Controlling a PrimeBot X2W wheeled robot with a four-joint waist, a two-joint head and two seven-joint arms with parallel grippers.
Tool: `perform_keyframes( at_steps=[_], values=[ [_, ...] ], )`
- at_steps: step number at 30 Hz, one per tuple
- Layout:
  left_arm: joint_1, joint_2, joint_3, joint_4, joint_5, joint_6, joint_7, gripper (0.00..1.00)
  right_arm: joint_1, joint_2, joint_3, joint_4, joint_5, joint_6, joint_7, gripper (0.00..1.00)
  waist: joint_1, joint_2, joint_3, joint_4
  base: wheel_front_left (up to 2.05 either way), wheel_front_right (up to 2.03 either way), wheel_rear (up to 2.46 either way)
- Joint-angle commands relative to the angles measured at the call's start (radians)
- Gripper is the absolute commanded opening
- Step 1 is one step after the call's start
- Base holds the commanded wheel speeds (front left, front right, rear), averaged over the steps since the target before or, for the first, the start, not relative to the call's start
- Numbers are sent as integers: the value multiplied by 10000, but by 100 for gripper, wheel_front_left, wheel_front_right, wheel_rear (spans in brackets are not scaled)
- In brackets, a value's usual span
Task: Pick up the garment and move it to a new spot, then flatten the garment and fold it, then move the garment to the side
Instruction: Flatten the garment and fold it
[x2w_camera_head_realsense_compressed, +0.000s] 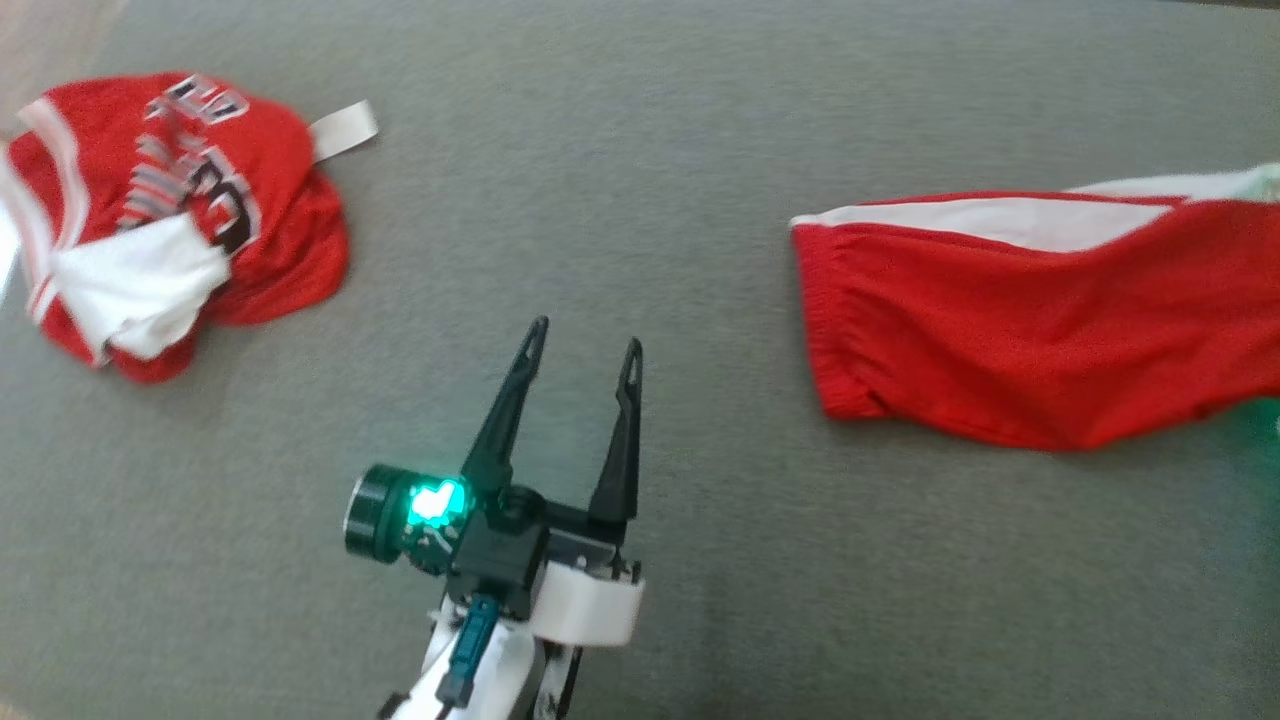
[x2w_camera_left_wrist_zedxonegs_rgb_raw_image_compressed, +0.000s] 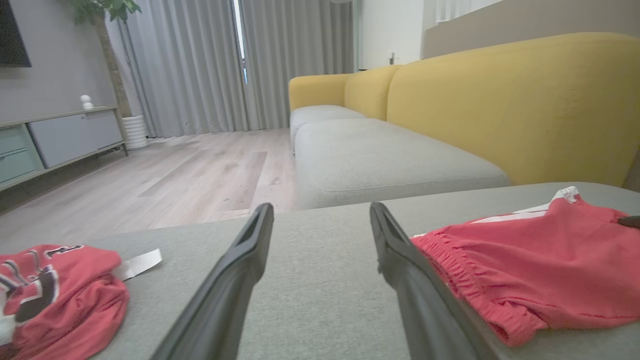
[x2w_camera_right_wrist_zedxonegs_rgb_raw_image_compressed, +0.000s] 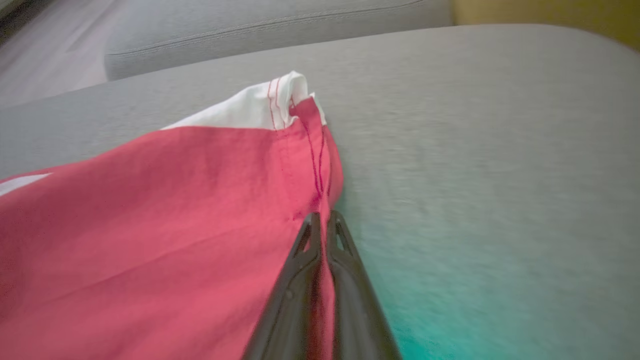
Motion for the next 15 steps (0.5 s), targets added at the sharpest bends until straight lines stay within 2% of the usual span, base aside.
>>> perform_keyframes(
  at_steps=[1,7,15],
  values=[
    [127,54,390,-245,108,-84,-78,100,285,-600,113,-32,-138,65,-188,0,0,-1,-301,-498,0,0,0],
    [198,50,564,-158,171,-291,-78,100,408,-1075,91,-67,-232,65,-674,0,0,-1,-415,-1134,0,0,0],
    [322,32,686,49,179,-460,-78,100,-288,-877,417,-960,-811,65,-1231,0,0,-1,-756,-1551,0,0,0]
  ],
)
